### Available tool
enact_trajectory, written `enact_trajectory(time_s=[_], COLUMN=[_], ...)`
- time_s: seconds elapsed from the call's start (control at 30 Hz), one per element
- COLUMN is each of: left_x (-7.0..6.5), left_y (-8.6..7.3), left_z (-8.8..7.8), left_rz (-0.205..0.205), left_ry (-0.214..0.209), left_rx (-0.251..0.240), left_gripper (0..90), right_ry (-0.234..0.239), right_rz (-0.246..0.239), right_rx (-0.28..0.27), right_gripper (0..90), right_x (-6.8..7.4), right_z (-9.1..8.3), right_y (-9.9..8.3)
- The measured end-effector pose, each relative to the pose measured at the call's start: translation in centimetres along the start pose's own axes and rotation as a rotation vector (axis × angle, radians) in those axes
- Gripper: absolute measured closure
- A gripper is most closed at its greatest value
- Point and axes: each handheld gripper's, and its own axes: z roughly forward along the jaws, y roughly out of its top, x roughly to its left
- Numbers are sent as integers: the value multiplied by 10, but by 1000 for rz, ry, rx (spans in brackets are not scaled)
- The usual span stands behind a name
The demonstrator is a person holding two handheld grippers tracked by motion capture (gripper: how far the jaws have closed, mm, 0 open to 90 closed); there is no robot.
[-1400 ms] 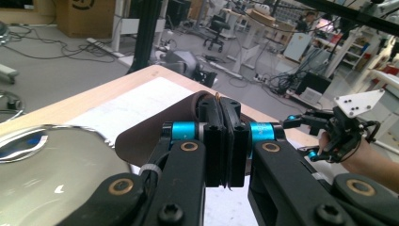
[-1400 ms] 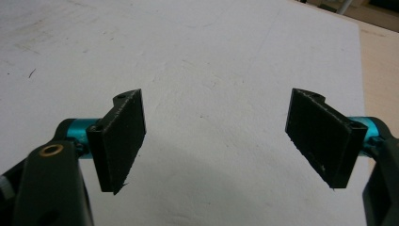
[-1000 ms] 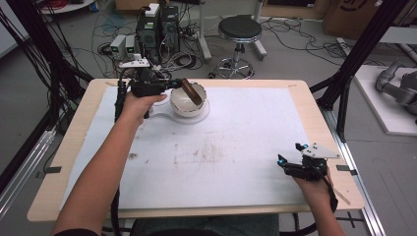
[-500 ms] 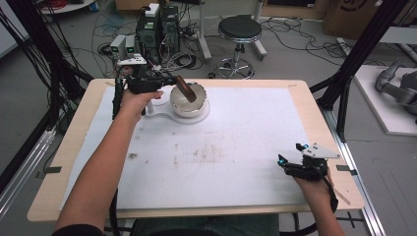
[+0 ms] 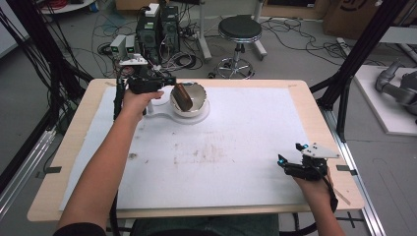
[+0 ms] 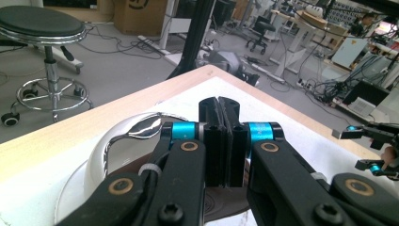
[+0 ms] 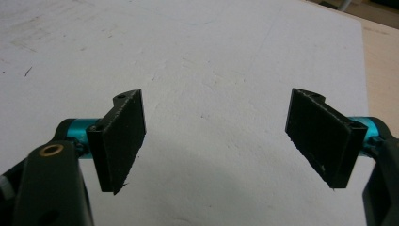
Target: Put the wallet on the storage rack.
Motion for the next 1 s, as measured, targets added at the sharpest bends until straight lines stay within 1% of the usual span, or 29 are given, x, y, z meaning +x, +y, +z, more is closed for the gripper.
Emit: enact_trajectory(time_s=[0.03, 0.1, 0.13, 0.17, 0.2, 0.23, 0.33, 0.53, 0.63, 0.7, 0.77, 0.83, 0.93, 1.0], left_x=[0, 0, 0, 0, 0, -1, -3, -6, -10, -13, -17, -21, -28, -33], left_y=[0, -1, -2, -2, -2, -2, -3, -2, -2, -3, -5, -8, -13, -17], left_z=[1, 3, 4, 5, 6, 6, 6, 2, -1, -5, -9, -13, -20, -24], left_rz=[1, 4, 0, -4, -7, 2, 0, -3, -2, 0, 12, 18, 38, 50], left_ry=[0, 16, 17, 33, 43, 40, 44, 50, 42, 27, 19, -4, -27, -43], left_rx=[2, 12, 7, 6, 18, 27, 34, 32, 31, 30, 34, 31, 47, 52], left_gripper=[887, 884, 876, 806, 684, 676, 614, 523, 478, 446, 416, 399, 355, 344], right_ry=[-1, -2, -2, -2, -1, -1, 0, 0, 0, 1, 4, 4, 8, 9], right_rz=[3, 3, 5, 6, 5, 4, 4, 4, 1, -1, -1, -5, -5, -10], right_rx=[0, -2, -1, -1, -2, -2, -2, -2, -5, -5, -7, -8, -11, -10], right_gripper=[207, 207, 207, 206, 206, 206, 207, 207, 207, 206, 207, 207, 207, 206], right_x=[0, 0, 0, 0, -1, -1, -1, 1, 1, 1, 1, 1, 2, 3], right_z=[0, -1, -1, -1, -1, -1, -1, -1, -1, -1, 0, 0, 1, 2], right_y=[0, 0, 0, -1, -1, -1, -1, 0, 1, 1, 2, 2, 3, 4])
